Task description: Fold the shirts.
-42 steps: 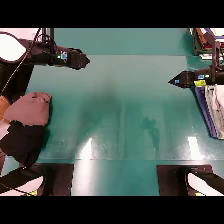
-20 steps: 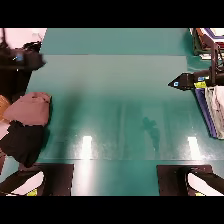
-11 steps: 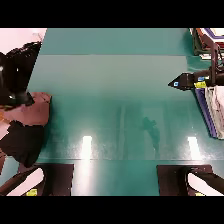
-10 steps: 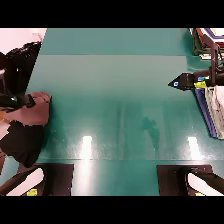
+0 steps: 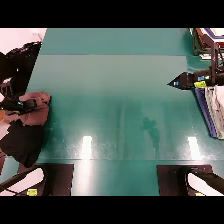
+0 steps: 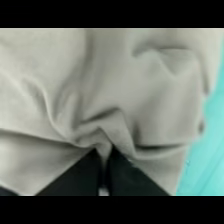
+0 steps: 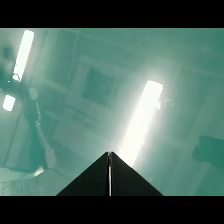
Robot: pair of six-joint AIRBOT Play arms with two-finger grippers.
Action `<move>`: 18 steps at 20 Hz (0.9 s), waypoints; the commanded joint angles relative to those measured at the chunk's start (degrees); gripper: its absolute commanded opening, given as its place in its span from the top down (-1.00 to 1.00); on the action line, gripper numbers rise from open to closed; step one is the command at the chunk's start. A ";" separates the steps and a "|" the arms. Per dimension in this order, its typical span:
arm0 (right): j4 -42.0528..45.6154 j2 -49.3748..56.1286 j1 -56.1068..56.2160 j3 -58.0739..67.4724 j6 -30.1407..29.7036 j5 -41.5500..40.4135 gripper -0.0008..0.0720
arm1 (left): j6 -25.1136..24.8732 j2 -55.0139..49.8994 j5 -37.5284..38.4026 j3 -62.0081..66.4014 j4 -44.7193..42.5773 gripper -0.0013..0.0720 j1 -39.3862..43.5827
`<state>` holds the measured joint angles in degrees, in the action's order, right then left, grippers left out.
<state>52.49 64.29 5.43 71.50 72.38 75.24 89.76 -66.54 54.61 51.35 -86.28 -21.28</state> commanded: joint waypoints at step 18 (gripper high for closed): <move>0.00 -0.02 -4.24 28.48 0.00 -6.82 0.93 | 17.38 14.64 9.29 39.30 -1.40 0.92 50.62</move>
<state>52.45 64.29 1.50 97.95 72.38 67.77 101.73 -50.48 63.72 93.78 -84.51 20.32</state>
